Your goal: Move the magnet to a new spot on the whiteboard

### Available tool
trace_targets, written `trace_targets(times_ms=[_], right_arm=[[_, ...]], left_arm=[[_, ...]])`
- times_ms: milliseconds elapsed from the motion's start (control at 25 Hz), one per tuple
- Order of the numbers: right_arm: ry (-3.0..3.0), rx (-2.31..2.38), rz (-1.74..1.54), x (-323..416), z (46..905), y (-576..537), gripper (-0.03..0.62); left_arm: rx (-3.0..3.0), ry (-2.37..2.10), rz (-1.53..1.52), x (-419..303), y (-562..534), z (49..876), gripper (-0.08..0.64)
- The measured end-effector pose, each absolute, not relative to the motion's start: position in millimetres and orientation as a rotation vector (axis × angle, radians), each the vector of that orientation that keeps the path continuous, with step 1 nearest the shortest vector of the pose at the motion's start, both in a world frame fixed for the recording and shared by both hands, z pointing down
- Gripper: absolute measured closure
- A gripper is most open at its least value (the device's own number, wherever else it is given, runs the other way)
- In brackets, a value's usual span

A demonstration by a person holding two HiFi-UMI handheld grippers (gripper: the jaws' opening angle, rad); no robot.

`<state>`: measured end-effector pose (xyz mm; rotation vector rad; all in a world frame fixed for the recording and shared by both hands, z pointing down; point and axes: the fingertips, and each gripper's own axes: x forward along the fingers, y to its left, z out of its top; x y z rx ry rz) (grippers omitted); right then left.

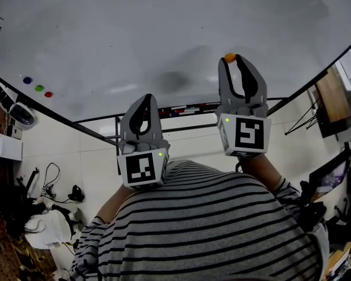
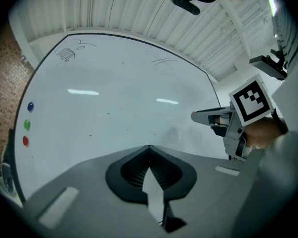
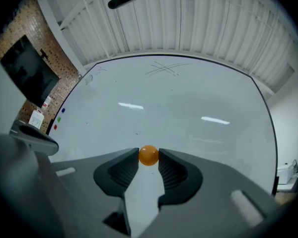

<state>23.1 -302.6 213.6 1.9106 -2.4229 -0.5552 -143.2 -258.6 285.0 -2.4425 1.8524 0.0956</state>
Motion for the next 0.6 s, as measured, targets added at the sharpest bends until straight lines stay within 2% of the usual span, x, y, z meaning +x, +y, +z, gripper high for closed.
trace_targets(times_ms=[200,600], right_arm=[[-2.491,1.870,-0.490,27,229,-277,0.468],[-2.480,1.862,-0.331,82,265,-224,0.468]], left_arm=[[-2.434,1.867,0.096,-135,-252,290,0.545],[-2.416,1.897,0.076,-96,-199,296,0.545]])
